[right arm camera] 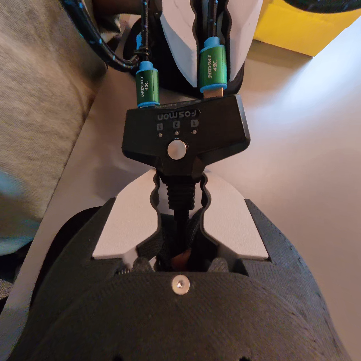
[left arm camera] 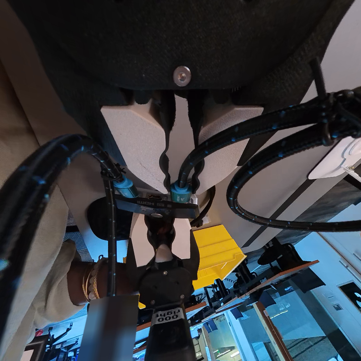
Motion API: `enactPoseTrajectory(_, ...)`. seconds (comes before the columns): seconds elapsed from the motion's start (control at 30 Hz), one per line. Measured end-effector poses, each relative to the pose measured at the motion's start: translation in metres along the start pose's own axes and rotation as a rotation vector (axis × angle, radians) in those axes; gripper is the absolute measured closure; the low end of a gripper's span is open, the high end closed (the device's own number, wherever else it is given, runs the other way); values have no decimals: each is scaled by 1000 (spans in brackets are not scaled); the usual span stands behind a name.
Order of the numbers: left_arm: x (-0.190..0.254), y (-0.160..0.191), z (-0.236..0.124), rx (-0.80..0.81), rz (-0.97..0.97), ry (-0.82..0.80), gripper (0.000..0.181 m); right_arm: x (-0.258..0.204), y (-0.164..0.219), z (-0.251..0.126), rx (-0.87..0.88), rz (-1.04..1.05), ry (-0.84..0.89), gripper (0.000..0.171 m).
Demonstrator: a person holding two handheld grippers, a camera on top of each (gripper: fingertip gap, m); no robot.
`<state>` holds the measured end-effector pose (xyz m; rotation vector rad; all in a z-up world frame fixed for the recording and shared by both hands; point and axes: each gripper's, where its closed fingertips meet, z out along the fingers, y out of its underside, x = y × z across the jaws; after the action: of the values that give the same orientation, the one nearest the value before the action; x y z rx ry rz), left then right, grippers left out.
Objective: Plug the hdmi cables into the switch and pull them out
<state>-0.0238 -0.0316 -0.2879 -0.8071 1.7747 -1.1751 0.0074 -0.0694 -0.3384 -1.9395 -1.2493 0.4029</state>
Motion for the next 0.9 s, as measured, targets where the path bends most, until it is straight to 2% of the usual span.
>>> enactPoseTrajectory(0.23, 9, 8, -1, -31, 22, 78, 161, -7, 4, 17, -110, -112, 19, 119)
enactPoseTrajectory(0.4, 16, 21, 4, -132, 78, 76, 161, -12, 19, 27, -179, -155, 46, 129)
enactPoseTrajectory(0.57, 13, 27, 8, -237, 164, 106, 161, -13, 26, 31, -243, -119, -32, 130)
enactPoseTrajectory(0.7, 14, 24, 10, -230, 189, 131, 161, -14, 27, 33, -249, -99, -88, 130)
enactPoseTrajectory(0.77, 24, 8, 16, -144, 186, 176, 163, -15, 22, 36, -232, -109, -109, 131)
enactPoseTrajectory(0.8, 38, 6, 22, -144, 189, 243, 166, -17, 17, 39, -203, -132, -114, 138)
enactPoseTrajectory(0.9, 35, 11, 24, -198, 213, 225, 167, -15, 19, 38, -226, -116, -84, 142)
